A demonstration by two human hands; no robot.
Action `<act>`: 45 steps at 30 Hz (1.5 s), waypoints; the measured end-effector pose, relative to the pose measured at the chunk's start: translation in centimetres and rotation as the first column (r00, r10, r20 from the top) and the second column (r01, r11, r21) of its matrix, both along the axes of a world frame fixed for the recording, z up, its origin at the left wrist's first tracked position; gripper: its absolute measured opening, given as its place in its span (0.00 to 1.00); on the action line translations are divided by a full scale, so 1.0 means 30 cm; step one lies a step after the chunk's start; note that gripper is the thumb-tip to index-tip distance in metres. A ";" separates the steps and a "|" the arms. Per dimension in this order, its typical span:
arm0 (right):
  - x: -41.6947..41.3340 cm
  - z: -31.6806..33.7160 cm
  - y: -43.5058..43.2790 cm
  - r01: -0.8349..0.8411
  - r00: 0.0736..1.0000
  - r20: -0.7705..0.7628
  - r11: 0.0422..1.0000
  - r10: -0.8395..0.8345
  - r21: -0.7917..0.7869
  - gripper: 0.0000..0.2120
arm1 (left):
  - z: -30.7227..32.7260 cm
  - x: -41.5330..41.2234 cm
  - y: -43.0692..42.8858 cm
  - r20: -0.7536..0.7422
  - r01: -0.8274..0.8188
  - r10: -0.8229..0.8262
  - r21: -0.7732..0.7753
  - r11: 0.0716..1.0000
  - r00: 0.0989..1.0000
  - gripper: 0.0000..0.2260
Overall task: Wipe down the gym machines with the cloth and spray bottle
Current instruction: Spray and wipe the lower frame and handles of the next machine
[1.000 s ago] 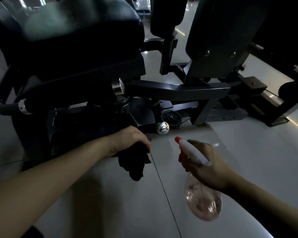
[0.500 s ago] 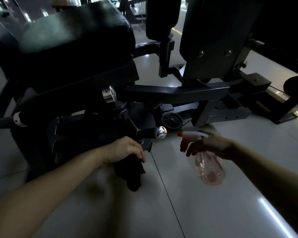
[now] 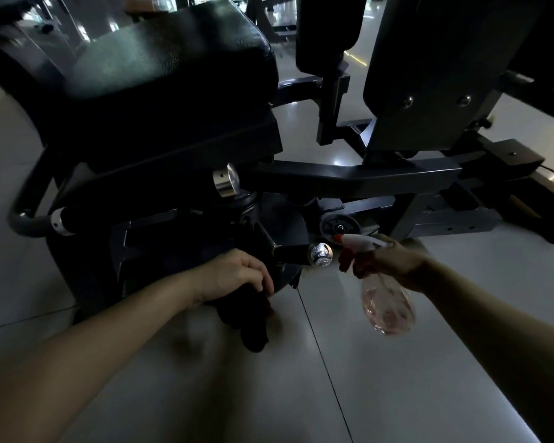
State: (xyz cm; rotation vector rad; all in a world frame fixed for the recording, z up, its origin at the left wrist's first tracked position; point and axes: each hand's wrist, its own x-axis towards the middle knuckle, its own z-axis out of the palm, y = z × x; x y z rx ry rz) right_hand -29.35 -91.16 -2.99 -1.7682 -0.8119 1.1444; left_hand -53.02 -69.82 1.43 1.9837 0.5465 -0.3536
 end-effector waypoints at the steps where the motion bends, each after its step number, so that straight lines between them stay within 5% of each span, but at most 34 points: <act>1: -0.005 -0.010 0.014 0.011 1.000 0.003 1.000 -0.011 0.006 0.20 | 0.002 -0.004 0.004 0.001 -0.008 0.008 0.003 1.000 1.000 0.11; 6: -0.018 -0.045 0.045 0.080 0.996 0.019 0.991 -0.082 0.107 0.08 | 0.010 -0.014 0.019 -0.003 -0.050 0.050 0.039 0.998 0.999 0.13; 16: -0.086 -0.071 -0.011 -0.067 0.996 0.054 0.993 0.072 -0.097 0.20 | -0.041 0.010 0.014 -0.021 -0.073 0.076 0.136 0.988 0.997 0.11; 22: -0.077 -0.006 -0.093 -0.093 0.994 -0.066 0.995 0.089 -0.046 0.22 | -0.075 0.031 -0.015 -0.080 0.016 -0.009 0.087 0.996 0.997 0.11; 28: -0.058 0.097 -0.151 -0.119 0.987 -0.101 0.990 0.126 0.073 0.12 | -0.081 0.066 -0.047 -0.082 0.046 -0.041 0.068 0.997 0.996 0.11; 36: -0.103 0.093 -0.153 -0.181 0.980 -0.079 0.983 0.181 0.003 0.24 | -0.079 0.072 -0.073 -0.095 0.020 -0.016 0.035 0.999 0.995 0.10; 41: -0.199 -0.036 -0.129 -0.096 0.978 0.157 0.962 0.139 -0.255 0.27 | -0.058 0.048 -0.065 -0.123 0.007 -0.005 0.017 1.000 0.992 0.10; 45: -0.294 -0.154 -0.131 -0.121 0.710 0.545 0.840 0.446 -0.529 0.20 | -0.048 0.024 -0.059 -0.127 0.043 -0.039 0.023 0.999 0.991 0.18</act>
